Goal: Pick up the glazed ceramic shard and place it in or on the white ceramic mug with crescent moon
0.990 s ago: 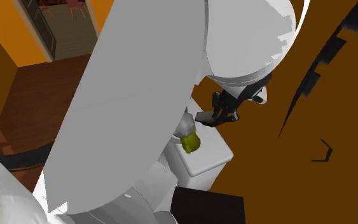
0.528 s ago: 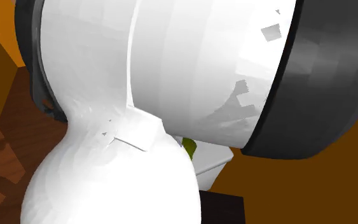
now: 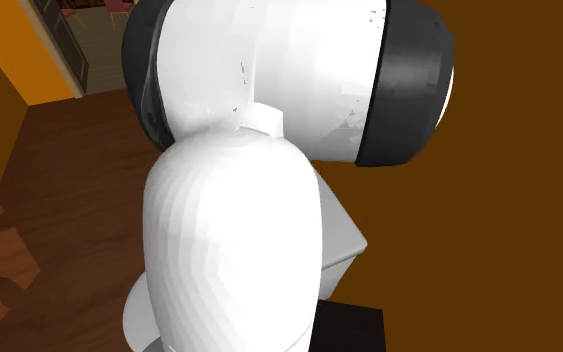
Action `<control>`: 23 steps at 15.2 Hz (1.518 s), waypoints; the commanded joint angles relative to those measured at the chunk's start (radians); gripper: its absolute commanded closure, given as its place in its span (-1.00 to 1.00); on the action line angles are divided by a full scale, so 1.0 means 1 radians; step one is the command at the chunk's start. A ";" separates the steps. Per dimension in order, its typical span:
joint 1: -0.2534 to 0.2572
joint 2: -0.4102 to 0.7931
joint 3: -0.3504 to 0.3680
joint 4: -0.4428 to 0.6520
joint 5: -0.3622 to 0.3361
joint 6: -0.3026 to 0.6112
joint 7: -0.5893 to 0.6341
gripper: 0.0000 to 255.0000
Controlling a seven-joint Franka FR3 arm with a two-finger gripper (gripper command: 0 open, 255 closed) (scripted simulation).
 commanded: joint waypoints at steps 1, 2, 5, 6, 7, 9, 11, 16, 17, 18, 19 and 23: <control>0.011 0.063 0.008 0.095 -0.005 -0.025 0.033 1.00; 0.017 0.094 0.011 0.143 -0.008 -0.038 0.050 1.00; 0.035 0.194 0.020 0.300 -0.019 -0.085 0.100 1.00; 0.041 0.230 0.023 0.358 -0.023 -0.103 0.117 1.00; 0.046 0.268 0.025 0.419 -0.028 -0.123 0.135 1.00; 0.056 0.349 0.029 0.554 -0.036 -0.169 0.170 1.00; 0.064 0.444 0.034 0.714 -0.046 -0.227 0.207 1.00; 0.070 0.580 0.041 0.911 -0.055 -0.280 0.244 1.00; 0.070 0.583 0.042 0.902 -0.054 -0.269 0.241 1.00; 0.070 0.585 0.042 0.893 -0.053 -0.258 0.238 1.00; 0.070 0.588 0.043 0.885 -0.052 -0.247 0.235 1.00; 0.071 0.603 0.046 0.857 -0.048 -0.206 0.224 1.00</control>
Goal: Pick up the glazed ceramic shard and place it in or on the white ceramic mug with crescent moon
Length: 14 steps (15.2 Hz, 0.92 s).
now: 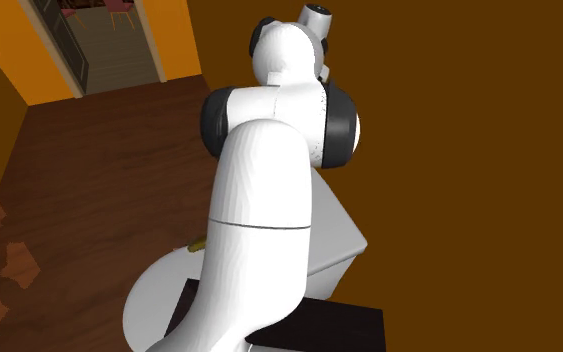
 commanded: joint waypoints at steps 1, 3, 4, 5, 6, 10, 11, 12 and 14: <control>-0.004 0.022 0.000 -0.003 0.002 0.018 -0.007 1.00; -0.004 0.031 0.001 -0.014 0.004 0.037 -0.012 1.00; -0.004 0.037 0.002 -0.018 0.005 0.046 -0.015 1.00; -0.004 0.042 0.003 -0.022 0.006 0.055 -0.017 1.00; -0.005 0.047 0.004 -0.026 0.007 0.064 -0.020 1.00; -0.005 0.061 0.007 -0.034 0.008 0.085 -0.025 1.00; -0.006 0.061 0.007 -0.033 0.008 0.085 -0.025 1.00; -0.006 0.061 0.007 -0.033 0.008 0.085 -0.025 1.00; -0.006 0.061 0.008 -0.033 0.008 0.085 -0.025 1.00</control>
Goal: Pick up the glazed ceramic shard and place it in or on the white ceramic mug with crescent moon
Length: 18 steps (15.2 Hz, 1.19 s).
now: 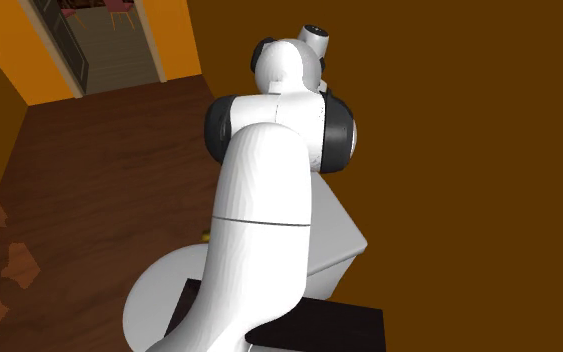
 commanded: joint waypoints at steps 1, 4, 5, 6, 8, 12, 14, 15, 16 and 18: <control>-0.004 0.006 -0.003 -0.003 -0.001 -0.001 0.001 1.00; -0.002 0.006 -0.003 0.001 -0.002 -0.004 0.004 -1.00; -0.002 0.011 -0.003 0.011 -0.002 -0.009 0.006 -1.00; -0.002 0.012 -0.003 0.014 -0.003 -0.010 0.007 -1.00; -0.004 0.006 -0.003 -0.003 -0.001 -0.001 0.001 -1.00; -0.019 -0.070 -0.009 -0.013 -0.007 -0.069 0.002 -1.00; -0.019 -0.070 -0.009 -0.013 -0.007 -0.069 0.002 -1.00; -0.019 -0.070 -0.010 -0.013 -0.007 -0.069 0.002 -1.00; -0.018 -0.070 -0.011 -0.013 -0.006 -0.070 0.002 -1.00; -0.018 -0.070 -0.012 -0.013 -0.005 -0.070 0.002 -1.00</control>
